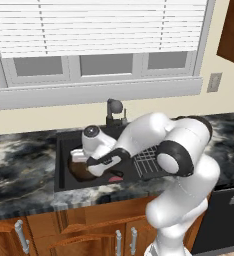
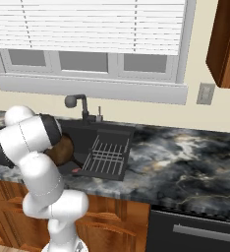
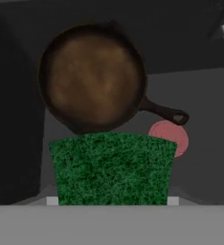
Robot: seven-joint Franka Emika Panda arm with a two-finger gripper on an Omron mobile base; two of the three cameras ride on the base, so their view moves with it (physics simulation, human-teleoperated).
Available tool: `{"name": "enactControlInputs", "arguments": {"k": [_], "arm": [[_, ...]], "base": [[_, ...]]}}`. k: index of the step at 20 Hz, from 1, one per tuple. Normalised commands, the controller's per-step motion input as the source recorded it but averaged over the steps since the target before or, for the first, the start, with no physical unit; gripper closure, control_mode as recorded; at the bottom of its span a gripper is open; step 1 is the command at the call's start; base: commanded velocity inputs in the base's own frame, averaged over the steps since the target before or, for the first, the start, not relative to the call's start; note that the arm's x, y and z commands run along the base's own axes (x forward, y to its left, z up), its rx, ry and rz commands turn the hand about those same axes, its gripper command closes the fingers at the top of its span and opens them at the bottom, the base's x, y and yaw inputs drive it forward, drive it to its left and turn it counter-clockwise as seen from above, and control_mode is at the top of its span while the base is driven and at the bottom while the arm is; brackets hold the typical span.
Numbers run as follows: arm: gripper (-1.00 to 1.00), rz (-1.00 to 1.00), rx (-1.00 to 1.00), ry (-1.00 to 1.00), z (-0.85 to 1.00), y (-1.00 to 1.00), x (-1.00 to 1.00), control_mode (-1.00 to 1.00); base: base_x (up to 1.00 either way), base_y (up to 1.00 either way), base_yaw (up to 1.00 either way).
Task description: Pick the pan and sponge and place them into the sink. Then turn on the water.
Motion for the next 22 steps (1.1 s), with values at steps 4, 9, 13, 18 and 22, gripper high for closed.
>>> {"name": "enactControlInputs", "arguments": {"k": [4, 9, 13, 18, 22], "arm": [[1.00, 0.00, 0.00, 0.00, -0.02, -0.25, 0.54, -1.00], [1.00, 0.00, -0.01, 0.00, -0.12, -0.07, 0.54, -1.00], [1.00, 0.01, -0.08, 0.02, -0.41, 0.00, 0.45, -1.00], [1.00, 0.02, -0.14, 0.02, -0.57, 0.01, 0.38, -1.00], [1.00, 0.02, -0.19, 0.01, -0.64, 0.01, 0.34, -1.00]], "base": [[0.00, 0.00, 0.00], [0.00, 0.00, 0.00], [0.00, 0.00, 0.00], [0.00, 0.00, 0.00], [0.00, 0.00, 0.00]]}}
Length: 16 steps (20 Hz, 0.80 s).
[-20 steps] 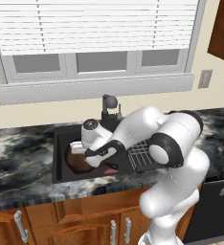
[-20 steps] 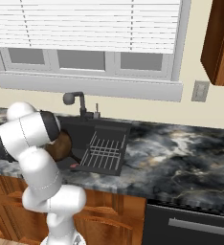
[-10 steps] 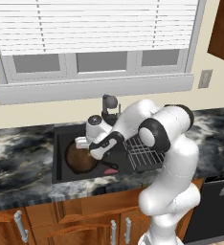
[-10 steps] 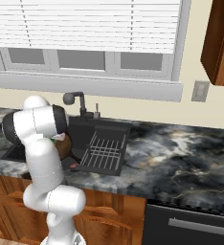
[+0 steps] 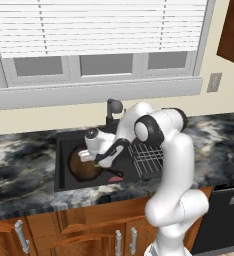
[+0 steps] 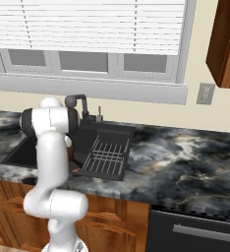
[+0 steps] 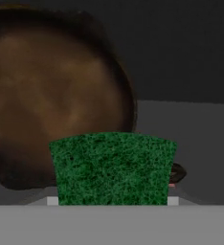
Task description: Pick the pan and sponge and place them into the sink. Then turn on the water.
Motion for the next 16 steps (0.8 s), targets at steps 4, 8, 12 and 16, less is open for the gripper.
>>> {"name": "enactControlInputs", "arguments": {"k": [4, 8, 12, 16], "arm": [[1.00, 0.01, -0.20, 0.00, -0.63, 0.02, 0.35, -1.00], [1.00, 0.00, -0.19, 0.00, -0.55, 0.00, 0.38, -1.00], [1.00, 0.00, -0.16, 0.00, -0.43, 0.00, 0.37, -1.00], [-1.00, 0.00, -0.15, 0.00, -0.33, 0.00, 0.35, -1.00]], "base": [[0.00, 0.00, 0.00], [0.00, 0.00, 0.00], [0.00, 0.00, 0.00], [0.00, 0.00, 0.00]]}}
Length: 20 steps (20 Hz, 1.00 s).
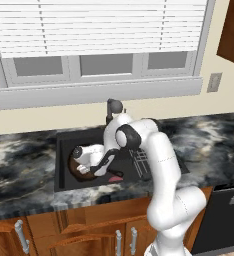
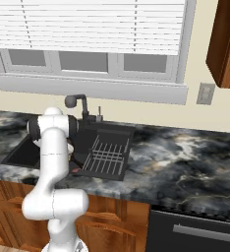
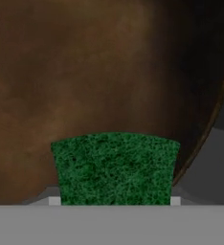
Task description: Pick the pan and sponge and place them into the sink. Then turn on the water.
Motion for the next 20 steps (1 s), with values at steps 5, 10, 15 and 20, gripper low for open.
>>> {"name": "enactControlInputs", "arguments": {"k": [5, 10, 15, 20], "arm": [[-1.00, 0.00, -0.06, -0.01, -0.06, -0.01, 0.15, -1.00], [-1.00, 0.00, 0.00, -0.09, 0.42, -0.08, 0.00, -1.00], [-1.00, 0.00, 0.00, -0.08, 0.61, -0.12, 0.00, -1.00], [-1.00, 0.00, 0.00, -0.07, 0.61, -0.09, 0.00, -1.00]], "base": [[0.00, 0.00, 0.00], [0.00, 0.00, 0.00], [0.00, 0.00, 0.00], [0.00, 0.00, 0.00]]}}
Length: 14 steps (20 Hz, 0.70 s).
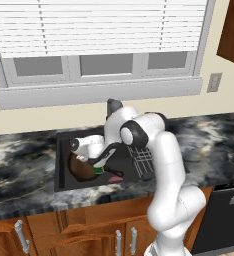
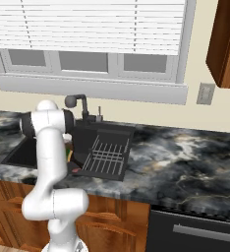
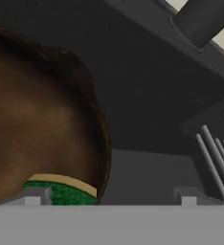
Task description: Pick the pan and sponge and place them into the sink. Then turn on the water.
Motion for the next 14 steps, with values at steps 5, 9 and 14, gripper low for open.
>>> {"name": "enactControlInputs", "arguments": {"k": [5, 9, 14], "arm": [[-1.00, 0.00, 0.13, -0.04, 0.70, 0.01, -0.04, -1.00], [-1.00, 0.00, 0.37, 0.00, 0.82, 0.07, -0.19, -1.00], [-1.00, 0.00, 0.41, 0.00, 0.62, 0.29, -0.21, -1.00]], "base": [[0.00, 0.00, 0.00], [0.00, 0.00, 0.00], [0.00, 0.00, 0.00]]}}
